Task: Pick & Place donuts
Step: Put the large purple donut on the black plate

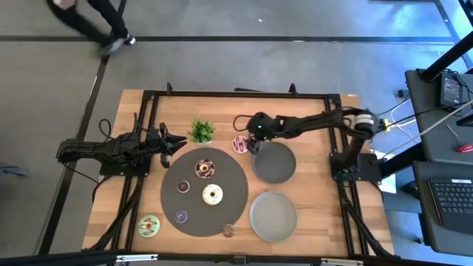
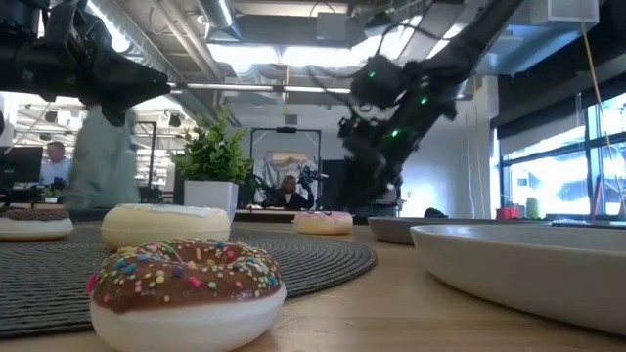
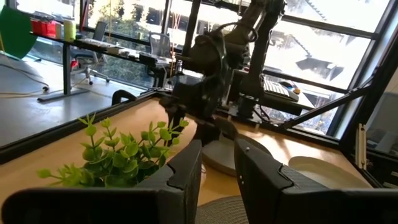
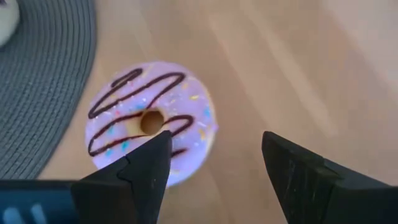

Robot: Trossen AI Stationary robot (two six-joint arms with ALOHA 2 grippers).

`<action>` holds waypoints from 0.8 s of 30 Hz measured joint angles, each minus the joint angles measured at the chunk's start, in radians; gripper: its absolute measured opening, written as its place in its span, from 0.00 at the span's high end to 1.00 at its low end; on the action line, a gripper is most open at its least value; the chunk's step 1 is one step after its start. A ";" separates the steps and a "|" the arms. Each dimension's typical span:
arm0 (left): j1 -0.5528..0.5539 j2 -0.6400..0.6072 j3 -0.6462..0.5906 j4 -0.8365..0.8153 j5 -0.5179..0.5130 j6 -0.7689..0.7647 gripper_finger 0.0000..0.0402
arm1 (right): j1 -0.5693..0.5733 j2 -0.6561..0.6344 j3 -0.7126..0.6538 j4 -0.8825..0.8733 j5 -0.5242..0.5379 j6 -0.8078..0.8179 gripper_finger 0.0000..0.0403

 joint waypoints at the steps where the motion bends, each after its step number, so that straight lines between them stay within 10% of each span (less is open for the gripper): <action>1: 0.000 0.000 0.000 0.000 0.000 0.001 0.77 | 0.000 0.020 0.011 0.002 -0.007 0.000 0.38; 11: 0.000 0.000 0.000 0.001 0.000 0.004 0.77 | 0.003 0.064 0.031 -0.001 -0.013 0.023 0.43; 24: 0.000 0.000 0.000 0.001 0.001 0.004 0.77 | 0.005 0.063 0.030 0.035 -0.013 -0.006 0.80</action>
